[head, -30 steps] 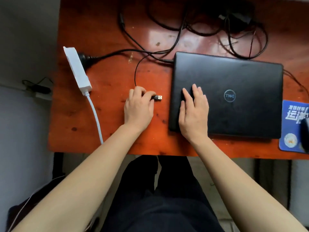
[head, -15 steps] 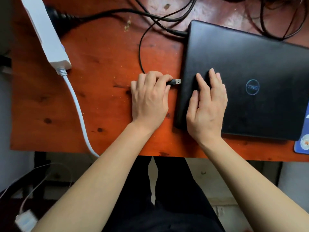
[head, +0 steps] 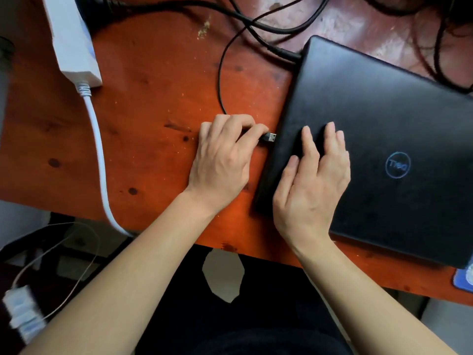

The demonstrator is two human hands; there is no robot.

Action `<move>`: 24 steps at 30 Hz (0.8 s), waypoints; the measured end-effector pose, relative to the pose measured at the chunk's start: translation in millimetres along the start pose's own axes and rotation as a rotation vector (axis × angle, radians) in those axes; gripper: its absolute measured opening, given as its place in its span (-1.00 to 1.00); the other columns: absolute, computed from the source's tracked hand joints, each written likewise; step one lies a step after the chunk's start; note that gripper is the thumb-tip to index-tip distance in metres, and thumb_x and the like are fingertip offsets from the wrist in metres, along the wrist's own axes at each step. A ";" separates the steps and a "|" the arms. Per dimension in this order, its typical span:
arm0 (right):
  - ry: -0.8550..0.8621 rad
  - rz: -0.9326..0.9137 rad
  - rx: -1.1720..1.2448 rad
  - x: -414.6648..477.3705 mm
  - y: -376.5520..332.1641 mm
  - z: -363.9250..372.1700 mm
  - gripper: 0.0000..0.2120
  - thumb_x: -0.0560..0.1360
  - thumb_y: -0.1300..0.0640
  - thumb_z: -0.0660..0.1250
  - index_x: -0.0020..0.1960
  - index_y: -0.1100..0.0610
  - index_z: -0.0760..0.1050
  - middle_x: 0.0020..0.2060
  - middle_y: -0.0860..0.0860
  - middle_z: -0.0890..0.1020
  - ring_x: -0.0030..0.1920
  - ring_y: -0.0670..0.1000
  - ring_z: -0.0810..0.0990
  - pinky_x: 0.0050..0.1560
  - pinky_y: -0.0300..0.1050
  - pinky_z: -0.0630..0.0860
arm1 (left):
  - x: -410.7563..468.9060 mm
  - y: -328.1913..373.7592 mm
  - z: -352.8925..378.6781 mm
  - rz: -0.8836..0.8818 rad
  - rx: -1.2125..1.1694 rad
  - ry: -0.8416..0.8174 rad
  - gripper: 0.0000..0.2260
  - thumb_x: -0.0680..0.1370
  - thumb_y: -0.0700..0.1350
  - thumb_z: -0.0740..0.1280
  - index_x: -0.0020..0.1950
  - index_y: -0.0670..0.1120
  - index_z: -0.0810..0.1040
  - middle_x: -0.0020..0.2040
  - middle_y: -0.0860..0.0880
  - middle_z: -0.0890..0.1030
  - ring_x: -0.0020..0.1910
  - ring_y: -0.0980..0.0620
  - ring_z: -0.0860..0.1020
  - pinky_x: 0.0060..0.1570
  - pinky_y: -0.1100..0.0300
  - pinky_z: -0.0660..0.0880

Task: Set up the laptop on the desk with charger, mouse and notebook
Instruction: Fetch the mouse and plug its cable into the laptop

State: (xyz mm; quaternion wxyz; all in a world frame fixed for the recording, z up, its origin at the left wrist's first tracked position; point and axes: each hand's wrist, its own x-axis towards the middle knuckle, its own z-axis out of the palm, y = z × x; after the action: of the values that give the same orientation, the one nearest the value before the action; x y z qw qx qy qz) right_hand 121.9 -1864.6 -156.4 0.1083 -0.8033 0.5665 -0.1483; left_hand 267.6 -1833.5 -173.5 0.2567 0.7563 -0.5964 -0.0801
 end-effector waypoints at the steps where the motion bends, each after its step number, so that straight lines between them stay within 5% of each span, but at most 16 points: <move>1: -0.002 0.003 -0.005 0.4 -0.4 0.6 -0.58 0.63 0.20 0.18 0.48 0.24 0.40 0.51 0.29 0.31 0.54 0.30 0.24 0.50 0.28 0.18 | -0.1 -0.8 0.9 0.008 -0.002 0.009 -0.78 0.56 -0.27 0.33 0.17 -0.09 0.63 0.05 -0.07 0.60 0.00 -0.09 0.46 -0.08 0.02 0.33; 18: 0.012 0.012 -0.018 0.4 -0.9 1.1 -0.58 0.64 0.17 0.18 0.48 0.22 0.40 0.51 0.28 0.31 0.54 0.28 0.24 0.52 0.24 0.16 | 6.2 -1.9 -2.0 0.068 -0.062 -0.020 -0.82 0.59 -0.30 0.29 0.14 -0.19 0.63 0.02 -0.16 0.60 -0.04 -0.17 0.49 -0.10 -0.03 0.41; 24: 0.018 0.019 -0.033 0.3 -1.1 2.1 -0.57 0.65 0.15 0.16 0.49 0.20 0.39 0.53 0.26 0.30 0.56 0.25 0.22 0.55 0.19 0.11 | 18.3 -9.0 -4.9 0.214 -0.140 -0.063 -0.83 0.60 -0.35 0.28 0.13 -0.29 0.62 -0.02 -0.24 0.59 -0.08 -0.22 0.49 -0.03 0.06 0.46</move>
State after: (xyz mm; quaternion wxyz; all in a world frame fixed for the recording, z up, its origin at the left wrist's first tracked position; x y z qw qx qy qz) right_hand 123.7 -1864.5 -157.9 0.0911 -0.7982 0.5774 -0.1453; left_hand 282.5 -1847.9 -170.3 0.2968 0.6656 -0.6746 -0.1175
